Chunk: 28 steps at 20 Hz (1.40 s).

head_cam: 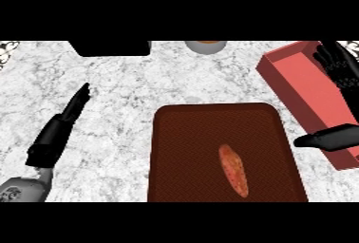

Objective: Pick the sweet potato from the tray and place it in the cardboard box

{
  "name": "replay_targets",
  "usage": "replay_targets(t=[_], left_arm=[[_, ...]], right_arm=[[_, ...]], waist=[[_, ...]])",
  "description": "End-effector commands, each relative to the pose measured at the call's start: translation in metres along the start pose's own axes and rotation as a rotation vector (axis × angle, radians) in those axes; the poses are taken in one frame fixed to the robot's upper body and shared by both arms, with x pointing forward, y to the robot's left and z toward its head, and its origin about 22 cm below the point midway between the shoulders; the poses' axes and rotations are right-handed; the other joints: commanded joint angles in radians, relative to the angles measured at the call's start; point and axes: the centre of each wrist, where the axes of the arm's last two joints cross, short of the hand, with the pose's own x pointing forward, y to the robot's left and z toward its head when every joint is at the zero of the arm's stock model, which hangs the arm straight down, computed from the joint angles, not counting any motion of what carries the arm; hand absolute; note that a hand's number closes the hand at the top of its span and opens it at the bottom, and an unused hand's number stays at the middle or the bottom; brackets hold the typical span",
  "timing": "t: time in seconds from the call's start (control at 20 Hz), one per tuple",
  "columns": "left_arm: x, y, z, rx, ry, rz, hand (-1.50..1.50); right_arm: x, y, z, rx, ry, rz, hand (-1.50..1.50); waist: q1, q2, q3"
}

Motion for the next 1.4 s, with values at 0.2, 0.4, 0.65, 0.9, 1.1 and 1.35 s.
replay_targets(t=[0.2, 0.4, 0.65, 0.9, 1.1, 1.35], left_arm=[[0.028, 0.019, -0.031, -0.081, -0.1, 0.014, 0.0], [0.015, 0.005, -0.019, -0.103, -0.118, 0.008, 0.0], [0.022, -0.008, -0.025, -0.115, -0.104, 0.012, 0.0], [0.02, -0.005, -0.031, -0.103, -0.108, 0.018, 0.0], [0.026, -0.004, -0.017, -0.118, -0.119, 0.02, 0.0], [0.028, 0.002, -0.037, -0.105, -0.117, 0.018, 0.0]], right_arm=[[0.004, -0.024, 0.023, 0.315, -0.165, 0.206, -1.5], [0.012, -0.026, 0.018, 0.374, -0.219, 0.367, -1.5], [0.044, -0.002, 0.008, 0.597, -0.116, 0.584, -1.5], [0.074, 0.033, 0.007, 0.758, -0.087, 0.723, -1.5], [0.101, 0.061, 0.017, 0.808, -0.032, 0.847, -1.5], [0.119, 0.09, 0.025, 0.868, 0.035, 0.925, -1.5]], waist=[[0.006, 0.009, 0.002], [0.022, 0.01, 0.002], [0.027, 0.008, 0.0], [0.025, 0.009, 0.0], [0.028, 0.004, 0.0], [0.021, 0.007, 0.0]])
